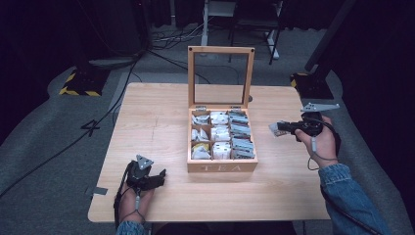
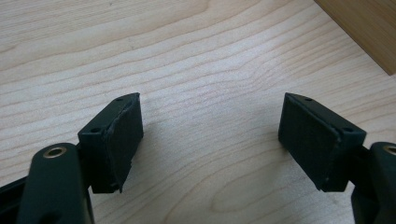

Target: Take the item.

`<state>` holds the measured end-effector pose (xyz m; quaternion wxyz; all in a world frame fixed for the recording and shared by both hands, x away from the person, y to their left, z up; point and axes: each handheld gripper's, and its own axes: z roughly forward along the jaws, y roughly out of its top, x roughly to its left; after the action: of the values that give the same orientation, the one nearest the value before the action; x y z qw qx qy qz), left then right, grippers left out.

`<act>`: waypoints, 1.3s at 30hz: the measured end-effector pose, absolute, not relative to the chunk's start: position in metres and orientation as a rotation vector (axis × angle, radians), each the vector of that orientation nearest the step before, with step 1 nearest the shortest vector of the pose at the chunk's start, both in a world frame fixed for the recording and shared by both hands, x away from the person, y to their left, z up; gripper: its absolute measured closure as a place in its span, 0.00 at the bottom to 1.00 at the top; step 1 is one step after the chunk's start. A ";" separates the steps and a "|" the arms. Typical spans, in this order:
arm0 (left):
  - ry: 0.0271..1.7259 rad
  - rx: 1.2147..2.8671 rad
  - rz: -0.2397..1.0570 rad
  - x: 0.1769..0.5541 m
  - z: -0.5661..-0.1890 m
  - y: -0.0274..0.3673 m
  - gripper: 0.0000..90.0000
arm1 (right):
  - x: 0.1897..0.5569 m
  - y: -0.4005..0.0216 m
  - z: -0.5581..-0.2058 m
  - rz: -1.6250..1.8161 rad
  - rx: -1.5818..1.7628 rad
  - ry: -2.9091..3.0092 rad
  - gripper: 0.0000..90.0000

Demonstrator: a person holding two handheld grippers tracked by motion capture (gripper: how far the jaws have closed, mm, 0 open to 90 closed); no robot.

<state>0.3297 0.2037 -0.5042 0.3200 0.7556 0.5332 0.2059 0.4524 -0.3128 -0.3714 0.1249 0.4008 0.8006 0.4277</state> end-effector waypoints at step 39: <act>1.401 1.986 0.542 0.330 -0.504 0.204 0.25 | 0.471 -0.332 -0.449 0.997 1.355 2.420 0.91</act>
<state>0.3297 0.2037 -0.5042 0.3198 0.7557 0.5330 0.2063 0.4711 -0.3323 -0.4485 0.0969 0.4576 0.8172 0.3368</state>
